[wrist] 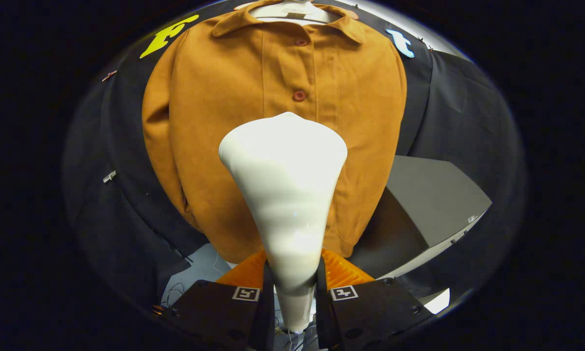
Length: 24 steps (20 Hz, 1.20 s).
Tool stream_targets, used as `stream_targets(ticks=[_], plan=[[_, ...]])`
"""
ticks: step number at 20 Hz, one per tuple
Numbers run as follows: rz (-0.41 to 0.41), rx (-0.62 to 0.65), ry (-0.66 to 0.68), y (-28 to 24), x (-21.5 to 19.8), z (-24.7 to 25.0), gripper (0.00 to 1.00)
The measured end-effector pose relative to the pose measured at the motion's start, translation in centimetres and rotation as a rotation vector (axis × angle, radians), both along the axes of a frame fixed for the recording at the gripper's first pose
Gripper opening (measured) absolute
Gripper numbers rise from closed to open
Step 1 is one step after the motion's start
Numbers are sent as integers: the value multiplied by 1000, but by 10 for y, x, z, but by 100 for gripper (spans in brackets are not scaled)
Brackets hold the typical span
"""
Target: Iron the clothes twice with a garment steamer, once on the left side and once on the right side.
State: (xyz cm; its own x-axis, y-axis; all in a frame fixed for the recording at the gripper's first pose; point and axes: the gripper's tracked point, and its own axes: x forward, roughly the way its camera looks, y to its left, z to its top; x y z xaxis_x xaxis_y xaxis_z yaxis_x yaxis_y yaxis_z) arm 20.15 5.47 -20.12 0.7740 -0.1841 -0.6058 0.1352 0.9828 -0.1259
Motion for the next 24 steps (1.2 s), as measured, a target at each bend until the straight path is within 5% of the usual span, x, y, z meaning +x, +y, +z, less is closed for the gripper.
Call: stream_targets(ticks=[9, 24], plan=[[-51, -13, -253, -42, -19, 114, 37], [-8, -38, -436, -52, -73, 178, 37]])
